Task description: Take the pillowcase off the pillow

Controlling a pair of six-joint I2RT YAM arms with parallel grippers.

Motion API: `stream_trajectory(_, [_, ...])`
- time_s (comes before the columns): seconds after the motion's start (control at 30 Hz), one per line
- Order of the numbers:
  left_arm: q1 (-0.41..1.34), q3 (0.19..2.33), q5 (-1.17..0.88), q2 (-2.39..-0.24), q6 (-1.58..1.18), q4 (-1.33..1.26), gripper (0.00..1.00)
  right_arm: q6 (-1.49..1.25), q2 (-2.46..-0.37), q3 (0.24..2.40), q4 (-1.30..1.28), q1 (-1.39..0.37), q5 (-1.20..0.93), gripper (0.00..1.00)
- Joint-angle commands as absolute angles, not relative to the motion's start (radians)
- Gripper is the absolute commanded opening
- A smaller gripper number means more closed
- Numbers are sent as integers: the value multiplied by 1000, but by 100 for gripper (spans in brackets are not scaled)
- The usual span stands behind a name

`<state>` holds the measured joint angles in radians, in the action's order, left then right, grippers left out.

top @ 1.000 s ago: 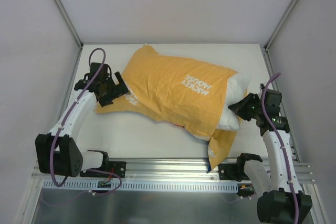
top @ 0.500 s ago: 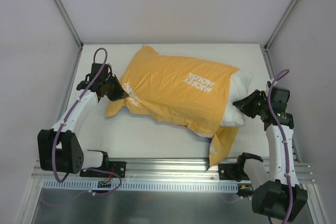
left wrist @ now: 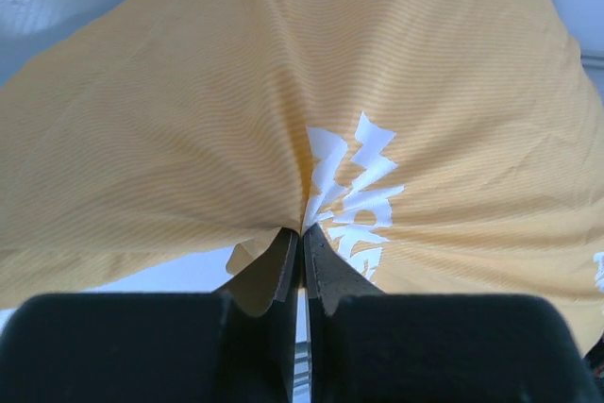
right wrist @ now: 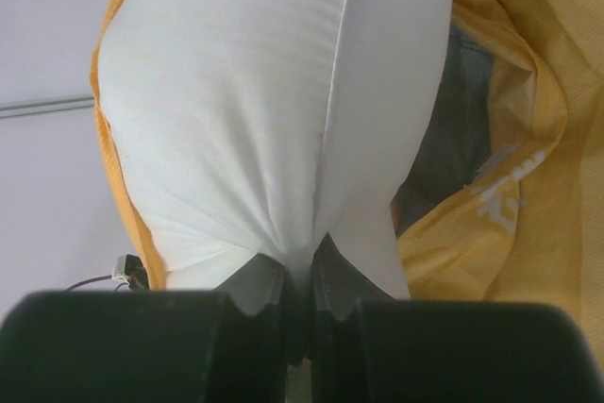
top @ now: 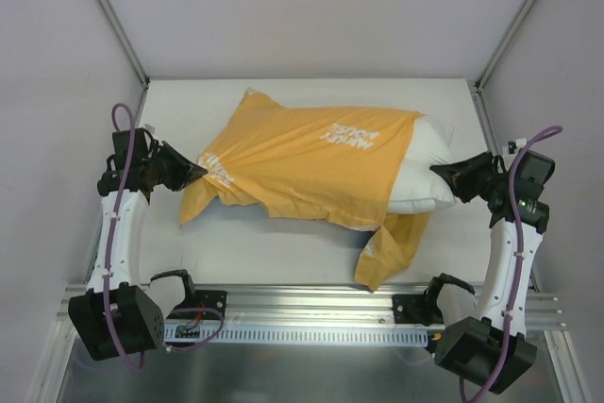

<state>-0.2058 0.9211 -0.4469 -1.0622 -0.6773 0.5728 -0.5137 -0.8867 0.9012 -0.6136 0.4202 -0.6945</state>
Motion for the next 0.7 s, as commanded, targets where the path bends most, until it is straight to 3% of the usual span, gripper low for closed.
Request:
stream_trajectory(0.0, [-308, 913, -258, -1010, -707, 571, 0, -583, -877, 967, -453, 485, -586, 1])
stream_trajectory(0.13, [-308, 907, -267, -959, -704, 571, 0, -584, -870, 899, -414, 482, -624, 1])
stream_trajectory(0.17, [-308, 901, -276, -951, -700, 569, 4, -586, -867, 881, -402, 476, -640, 1])
stream_trajectory(0.23, [-308, 899, -320, -931, -680, 569, 27, -571, -855, 845, -390, 456, -637, 1])
stream_trajectory(0.27, [-307, 899, -334, -927, -670, 569, 51, -557, -851, 815, -394, 442, -627, 1])
stream_trajectory(0.3, [-307, 907, -342, -919, -655, 569, 63, -543, -851, 801, -399, 442, -629, 1])
stream_trajectory(0.4, [-305, 942, -353, -937, -621, 569, 86, -483, -856, 759, -426, 445, -612, 1])
stream_trajectory(0.47, [-305, 989, -389, -1006, -606, 569, 96, -463, -857, 733, -429, 445, -606, 1])
stream_trajectory(0.67, [-186, 1201, -430, -1286, -568, 568, 99, -434, -874, 716, -425, 443, -627, 1])
